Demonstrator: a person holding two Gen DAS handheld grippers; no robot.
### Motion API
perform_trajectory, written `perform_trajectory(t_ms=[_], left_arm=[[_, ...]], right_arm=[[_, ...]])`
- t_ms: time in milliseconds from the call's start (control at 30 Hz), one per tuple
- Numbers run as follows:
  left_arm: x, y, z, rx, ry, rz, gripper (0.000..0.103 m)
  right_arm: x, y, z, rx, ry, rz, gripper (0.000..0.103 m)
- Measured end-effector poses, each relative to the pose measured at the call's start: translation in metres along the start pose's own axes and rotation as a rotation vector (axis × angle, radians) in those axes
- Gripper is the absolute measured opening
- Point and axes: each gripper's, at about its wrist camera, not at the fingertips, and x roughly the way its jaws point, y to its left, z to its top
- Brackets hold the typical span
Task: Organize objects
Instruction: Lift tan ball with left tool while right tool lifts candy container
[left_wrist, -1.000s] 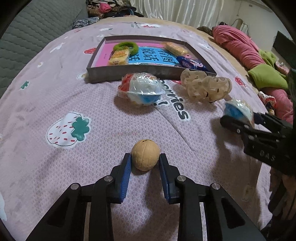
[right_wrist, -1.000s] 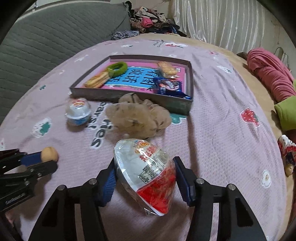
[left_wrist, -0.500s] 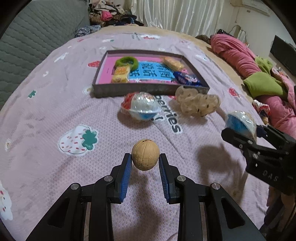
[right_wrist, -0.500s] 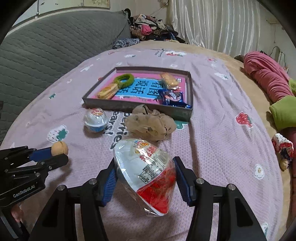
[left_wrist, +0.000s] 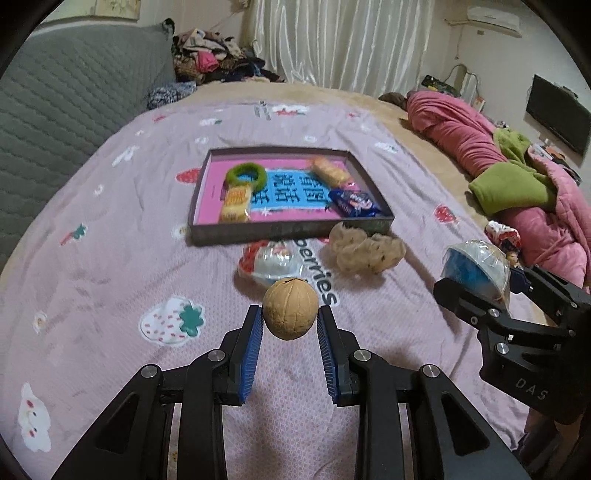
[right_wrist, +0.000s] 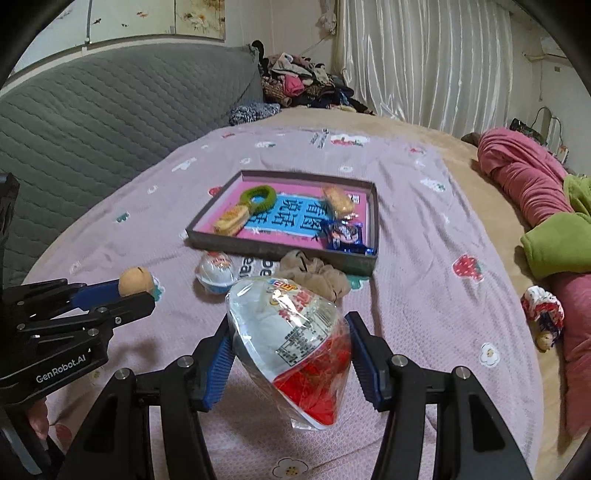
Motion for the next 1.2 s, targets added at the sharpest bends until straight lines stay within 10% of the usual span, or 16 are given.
perform_trajectory(t_ms=[1200], left_arm=[[-0.053, -0.022, 0.105, 0.087, -0.189, 0.019, 0.031]], right_arm=[[-0.046, -0.005, 0.084, 0.009, -0.184, -0.023, 0.058]])
